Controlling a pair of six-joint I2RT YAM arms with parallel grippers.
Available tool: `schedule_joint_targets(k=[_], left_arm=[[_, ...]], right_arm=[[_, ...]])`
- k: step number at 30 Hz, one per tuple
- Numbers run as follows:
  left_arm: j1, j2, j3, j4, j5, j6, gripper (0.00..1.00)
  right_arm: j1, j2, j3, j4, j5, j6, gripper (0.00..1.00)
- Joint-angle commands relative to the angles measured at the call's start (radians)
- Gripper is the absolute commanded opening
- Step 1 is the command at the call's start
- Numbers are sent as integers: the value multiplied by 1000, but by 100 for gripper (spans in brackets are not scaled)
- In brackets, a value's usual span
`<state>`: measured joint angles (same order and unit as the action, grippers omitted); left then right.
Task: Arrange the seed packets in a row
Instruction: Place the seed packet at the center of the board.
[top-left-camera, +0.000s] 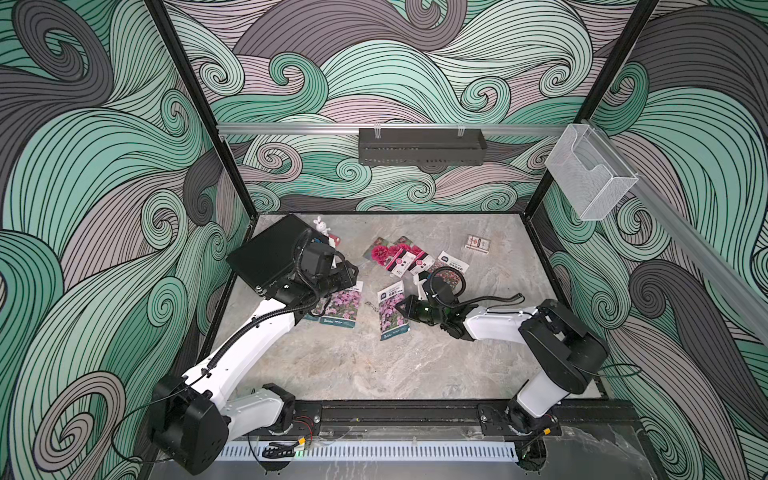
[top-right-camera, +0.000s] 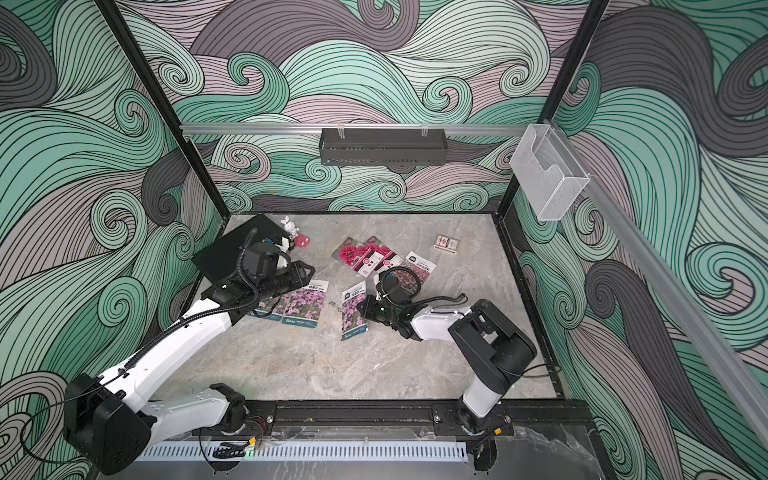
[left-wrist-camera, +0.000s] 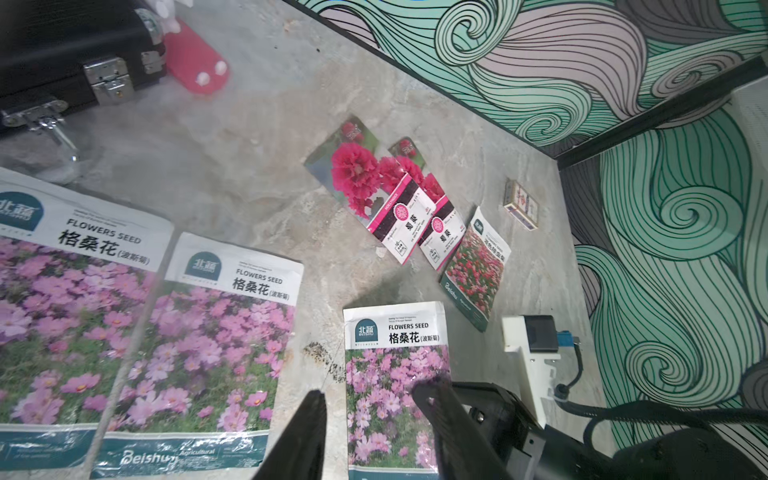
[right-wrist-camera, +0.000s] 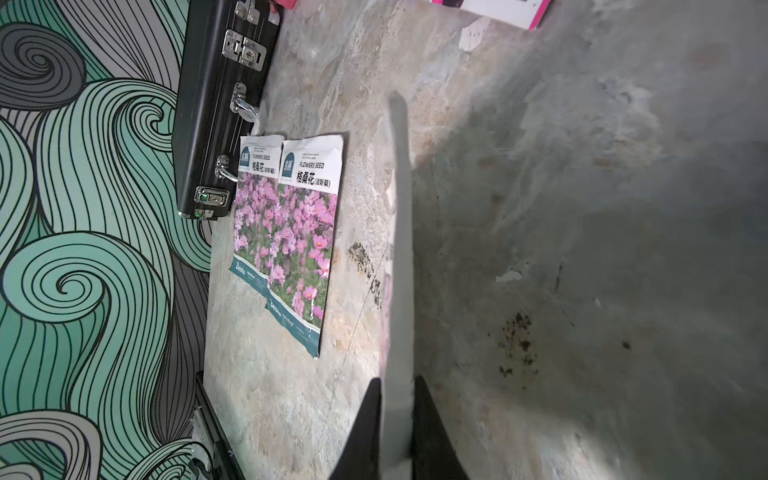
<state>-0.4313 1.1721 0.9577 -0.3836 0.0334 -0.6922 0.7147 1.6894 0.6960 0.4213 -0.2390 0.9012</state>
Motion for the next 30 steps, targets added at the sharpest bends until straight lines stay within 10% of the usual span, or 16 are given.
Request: schedule_joint_targets(k=[1,30], left_arm=[[22,3,13,-52,-35,-13,43],[59,63,-19,-20,-15,-21,44]], right_arm=[[13,42,42,65,43,37,14],[70,207,171,-48,177,26,31]])
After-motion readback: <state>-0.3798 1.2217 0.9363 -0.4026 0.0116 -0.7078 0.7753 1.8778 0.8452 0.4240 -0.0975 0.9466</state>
